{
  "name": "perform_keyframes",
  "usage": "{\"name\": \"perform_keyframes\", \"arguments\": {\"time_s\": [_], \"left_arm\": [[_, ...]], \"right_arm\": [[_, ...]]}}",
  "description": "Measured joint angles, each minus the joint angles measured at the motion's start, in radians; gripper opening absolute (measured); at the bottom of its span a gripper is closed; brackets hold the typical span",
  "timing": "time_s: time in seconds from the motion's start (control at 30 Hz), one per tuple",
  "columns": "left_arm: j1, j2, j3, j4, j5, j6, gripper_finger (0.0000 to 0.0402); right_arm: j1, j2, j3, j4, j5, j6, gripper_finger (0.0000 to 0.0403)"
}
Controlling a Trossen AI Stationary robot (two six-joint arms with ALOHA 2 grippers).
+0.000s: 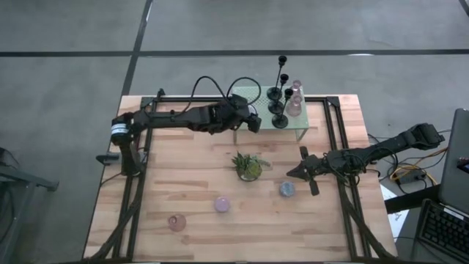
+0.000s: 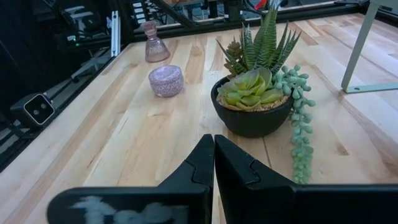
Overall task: Pick & Place candle stick holders
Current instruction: Put the middle white scented candle on the shelf
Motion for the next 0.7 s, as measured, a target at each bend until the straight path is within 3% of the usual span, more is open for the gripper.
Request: {"name": "perform_keyframes", "arguments": {"time_s": [0.7], "left_arm": [[0.105,-0.001,0.003,-0.022,0.093,0.044,0.0309]], "right_arm": [[0.000,0.000,0.000,0.000,0.000,0.000,0.0009]]}}
